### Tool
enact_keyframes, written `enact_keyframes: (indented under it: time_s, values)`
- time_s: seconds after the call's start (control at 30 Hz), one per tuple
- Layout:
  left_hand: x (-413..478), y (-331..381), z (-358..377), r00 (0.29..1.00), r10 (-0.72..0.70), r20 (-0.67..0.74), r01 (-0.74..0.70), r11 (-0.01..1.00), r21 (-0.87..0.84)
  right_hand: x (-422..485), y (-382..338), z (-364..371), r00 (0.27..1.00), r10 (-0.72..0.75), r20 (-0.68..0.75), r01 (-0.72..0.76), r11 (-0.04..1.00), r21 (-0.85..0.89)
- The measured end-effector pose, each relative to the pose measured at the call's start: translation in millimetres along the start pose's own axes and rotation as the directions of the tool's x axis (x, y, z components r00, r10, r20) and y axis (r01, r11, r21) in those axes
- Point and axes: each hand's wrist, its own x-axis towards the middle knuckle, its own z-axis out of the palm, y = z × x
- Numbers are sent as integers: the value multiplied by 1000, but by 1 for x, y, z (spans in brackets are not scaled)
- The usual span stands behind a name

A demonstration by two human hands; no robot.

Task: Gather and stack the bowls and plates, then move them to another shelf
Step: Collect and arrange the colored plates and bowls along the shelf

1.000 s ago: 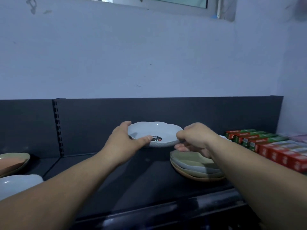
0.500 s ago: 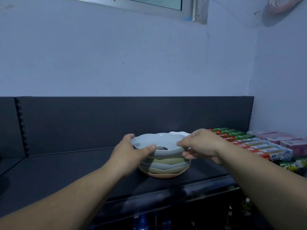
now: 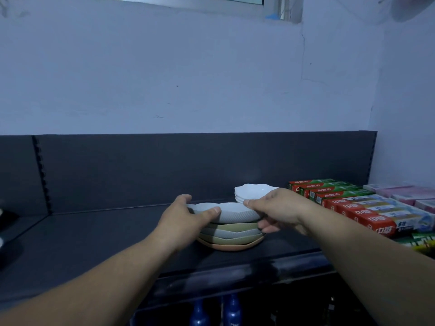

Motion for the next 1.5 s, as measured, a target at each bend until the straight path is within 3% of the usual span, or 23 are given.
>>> enact_keyframes:
  time_s: [0.53,0.83,1.1,1.5]
  values:
    - [-1,-2,7,1000,-8,5,7,999,37,11,11,3,1000,-17,3,17,994,-105]
    - [-8,-7,-13,999,17,-39,-15,999,50,-3,-23,19,992,-117,-40,115,993,-31]
    - [-22,-33,-97,989,18,-144,-5,996,91,-13,-77,100,969,-241,50,239,970,32]
    - [-67,-117,-290,933,2,-360,111,949,294,-36,-164,296,878,-309,367,322,946,27]
